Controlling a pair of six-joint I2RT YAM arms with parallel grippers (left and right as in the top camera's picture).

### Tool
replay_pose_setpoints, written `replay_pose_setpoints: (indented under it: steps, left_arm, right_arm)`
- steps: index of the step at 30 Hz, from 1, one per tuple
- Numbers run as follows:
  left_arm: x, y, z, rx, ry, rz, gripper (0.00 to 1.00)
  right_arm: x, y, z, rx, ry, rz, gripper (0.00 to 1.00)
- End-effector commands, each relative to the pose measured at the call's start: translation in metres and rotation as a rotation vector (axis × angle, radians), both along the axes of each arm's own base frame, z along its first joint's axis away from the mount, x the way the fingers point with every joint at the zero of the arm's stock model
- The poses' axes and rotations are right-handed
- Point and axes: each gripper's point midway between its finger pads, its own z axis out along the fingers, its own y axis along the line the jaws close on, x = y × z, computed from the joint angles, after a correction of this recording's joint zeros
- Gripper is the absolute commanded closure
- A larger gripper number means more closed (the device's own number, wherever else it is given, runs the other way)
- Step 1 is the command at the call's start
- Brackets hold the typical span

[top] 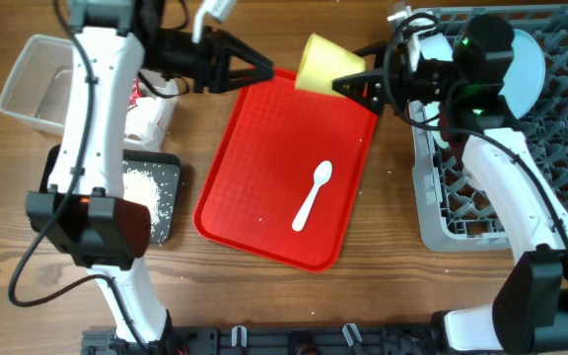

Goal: Sort waste into correct bins and load items into the dishwasher rack
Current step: 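Hand the yellow cup from the left gripper to the right gripper, then carry the yellow cup right and place it in the rack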

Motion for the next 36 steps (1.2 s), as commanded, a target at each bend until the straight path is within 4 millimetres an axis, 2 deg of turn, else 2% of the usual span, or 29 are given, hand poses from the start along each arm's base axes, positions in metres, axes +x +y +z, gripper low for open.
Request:
replay_pose_setpoints:
  steps: [1, 5, 9, 11, 14, 16, 19, 21, 22, 24, 25, 27, 30, 32, 36]
  left_arm:
    - [0.009, 0.015, -0.002, -0.003, 0.018, 0.044, 0.68]
    - [0.010, 0.019, -0.025, 0.138, 0.007, 0.047, 0.71]
    - [0.008, 0.016, -0.047, 0.279, -0.024, 0.025, 0.71]
    - [0.009, 0.015, -0.061, 0.368, -0.057, 0.012, 0.70]
    - [0.012, 0.013, -0.074, 0.467, -0.086, 0.011, 0.69]
    - [0.024, 0.016, -0.085, 0.558, -0.071, 0.073, 0.57]
    - [0.041, 0.024, -0.093, 0.641, -0.049, 0.173, 0.32]
    - [0.049, 0.028, -0.096, 0.669, -0.030, 0.227, 0.02]
    - [0.052, 0.029, -0.096, 0.679, -0.027, 0.245, 0.00]
    - [0.060, 0.037, -0.100, 0.723, -0.008, 0.303, 0.00]
    - [0.061, 0.039, -0.102, 0.737, 0.003, 0.323, 0.00]
    - [0.066, 0.047, -0.106, 0.784, 0.028, 0.377, 0.00]
    - [0.070, 0.053, -0.112, 0.819, 0.056, 0.419, 0.00]
    - [0.072, 0.053, -0.120, 0.827, 0.076, 0.417, 0.00]
    - [0.077, 0.052, -0.142, 0.846, 0.121, 0.397, 0.00]
  right_arm:
    - [-0.002, -0.001, -0.003, -0.002, -0.014, 0.028, 0.60]
    - [0.017, -0.006, -0.023, -0.043, 0.111, -0.103, 0.60]
    - [0.033, -0.020, -0.069, -0.172, 0.284, -0.297, 0.60]
    - [0.033, -0.034, -0.099, -0.268, 0.421, -0.405, 0.60]
    - [0.024, -0.053, -0.117, -0.416, 0.518, -0.515, 0.59]
    - [0.012, -0.078, -0.114, -0.572, 0.578, -0.623, 0.59]
    - [-0.003, -0.110, -0.081, -0.730, 0.597, -0.754, 0.59]
    - [-0.012, -0.127, -0.054, -0.775, 0.606, -0.819, 0.59]
    - [-0.016, -0.136, -0.044, -0.783, 0.612, -0.847, 0.59]
    - [-0.030, -0.175, -0.025, -0.838, 0.657, -0.967, 0.55]
    - [-0.036, -0.192, -0.025, -0.862, 0.687, -1.016, 0.55]
    - [-0.049, -0.229, -0.030, -0.886, 0.772, -1.110, 0.55]
    - [-0.064, -0.295, -0.035, -0.842, 0.891, -1.270, 0.56]
    - [-0.071, -0.325, -0.041, -0.810, 0.954, -1.345, 0.56]
    - [-0.071, -0.367, -0.062, -0.780, 1.055, -1.414, 0.57]
